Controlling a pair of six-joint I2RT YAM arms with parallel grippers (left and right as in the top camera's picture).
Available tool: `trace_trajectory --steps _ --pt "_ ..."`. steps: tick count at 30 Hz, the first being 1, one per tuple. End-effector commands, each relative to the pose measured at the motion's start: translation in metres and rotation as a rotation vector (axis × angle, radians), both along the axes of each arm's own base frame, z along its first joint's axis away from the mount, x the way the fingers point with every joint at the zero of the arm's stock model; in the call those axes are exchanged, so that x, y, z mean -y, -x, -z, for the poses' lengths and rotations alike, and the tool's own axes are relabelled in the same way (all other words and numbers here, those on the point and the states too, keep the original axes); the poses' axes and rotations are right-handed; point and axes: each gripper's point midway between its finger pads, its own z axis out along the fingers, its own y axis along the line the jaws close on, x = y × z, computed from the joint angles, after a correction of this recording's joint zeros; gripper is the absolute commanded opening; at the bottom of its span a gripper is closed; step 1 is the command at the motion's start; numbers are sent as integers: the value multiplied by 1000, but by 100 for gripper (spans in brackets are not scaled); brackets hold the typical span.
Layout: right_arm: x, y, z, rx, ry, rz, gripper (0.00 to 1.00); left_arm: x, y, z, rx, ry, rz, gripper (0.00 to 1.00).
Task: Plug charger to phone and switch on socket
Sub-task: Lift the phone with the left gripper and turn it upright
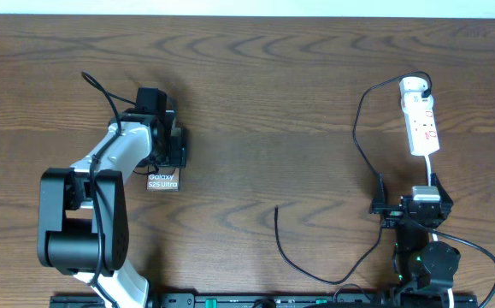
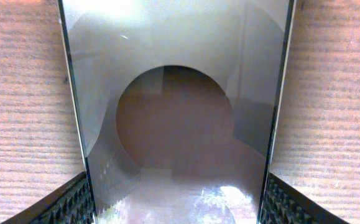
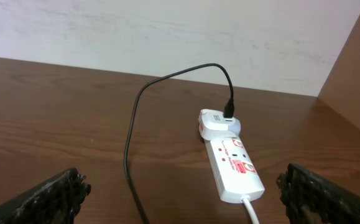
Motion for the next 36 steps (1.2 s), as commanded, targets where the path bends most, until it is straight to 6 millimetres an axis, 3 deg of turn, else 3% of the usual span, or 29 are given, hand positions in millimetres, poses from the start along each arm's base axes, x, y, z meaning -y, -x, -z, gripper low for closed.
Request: trace_trajectory --steps 1,9,19,21,25,29,36 --pt "0 0 1 -2 8 -1 99 1 -5 -10 6 2 31 7" --pt "0 0 0 -1 8 -1 99 24 -34 -103 238 151 -15 7" --pt "0 0 0 -1 8 -1 99 65 -25 -201 367 577 -300 7" --pt "0 0 1 -2 8 -1 99 74 -17 -221 310 750 -439 7" --pt "0 0 1 -2 8 -1 99 83 -9 -238 167 961 -600 7" --pt "0 0 0 -1 8 -1 99 86 2 -262 -120 1228 -841 7" --pt "0 0 0 -1 8 -1 99 76 6 -276 -321 1356 -1032 7"
